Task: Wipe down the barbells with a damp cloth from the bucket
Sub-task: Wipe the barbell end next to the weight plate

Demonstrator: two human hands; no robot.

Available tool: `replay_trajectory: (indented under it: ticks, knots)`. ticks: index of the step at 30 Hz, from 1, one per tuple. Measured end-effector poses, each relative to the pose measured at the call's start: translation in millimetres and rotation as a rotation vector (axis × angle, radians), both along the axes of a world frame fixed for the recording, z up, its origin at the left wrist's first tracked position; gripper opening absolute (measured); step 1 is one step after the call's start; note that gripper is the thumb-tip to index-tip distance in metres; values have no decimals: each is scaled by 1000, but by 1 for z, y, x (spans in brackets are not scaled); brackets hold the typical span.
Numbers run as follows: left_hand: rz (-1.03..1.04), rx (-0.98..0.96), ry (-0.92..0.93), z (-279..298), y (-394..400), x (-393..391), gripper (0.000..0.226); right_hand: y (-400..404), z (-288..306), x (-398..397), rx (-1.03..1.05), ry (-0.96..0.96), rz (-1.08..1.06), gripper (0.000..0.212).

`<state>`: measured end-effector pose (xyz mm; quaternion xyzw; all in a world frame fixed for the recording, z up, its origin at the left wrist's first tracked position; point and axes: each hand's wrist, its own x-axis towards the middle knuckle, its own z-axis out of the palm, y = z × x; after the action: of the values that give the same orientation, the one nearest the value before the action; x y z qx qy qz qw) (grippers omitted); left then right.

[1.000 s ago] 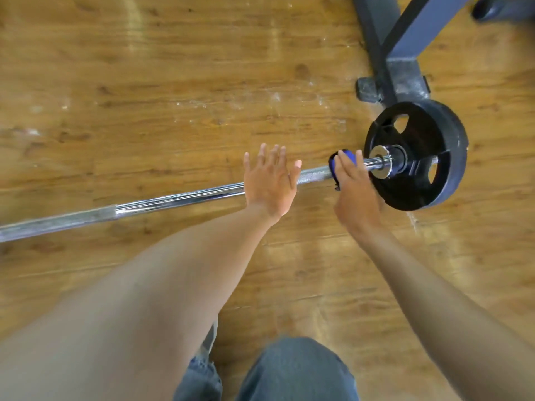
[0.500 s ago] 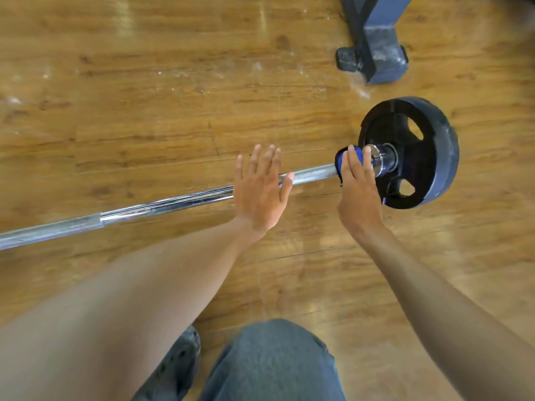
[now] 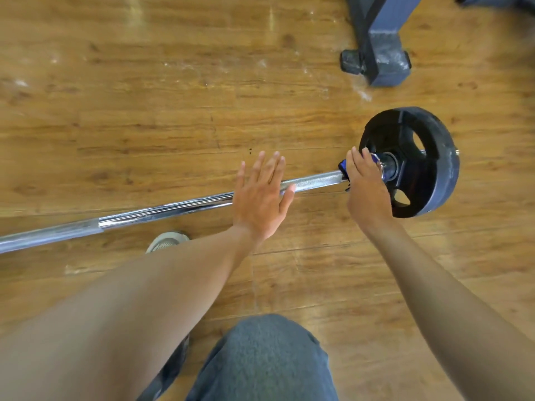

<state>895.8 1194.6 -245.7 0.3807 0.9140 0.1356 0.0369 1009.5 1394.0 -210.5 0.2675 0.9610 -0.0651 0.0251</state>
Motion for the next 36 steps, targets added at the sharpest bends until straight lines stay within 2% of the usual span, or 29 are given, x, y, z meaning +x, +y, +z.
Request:
replay_trajectory:
  ticks: [4,9,13,20,25,29,36]
  knots:
    - [15,-16,-9,1,6,-10,68,-15,-7,16,14,15,12,92]
    - [19,-39,-51,2,12,-29,74,21,1,-32,-16,-26,87,84]
    - [68,-56,-83,4,21,-46,76,16,-6,-40,-26,47,48,84]
    - [51,-84,-52,6,29,-79,78,27,-1,-69,-55,90,60,58]
    - [39,-109,-57,5,36,-99,80,26,4,-86,-57,71,16,53]
    - [51,-111,-82,5,39,-107,79,22,6,-87,-68,54,-18,58]
    - [36,-180,-131,11,43,-110,80,0,2,-63,-61,7,-18,89]
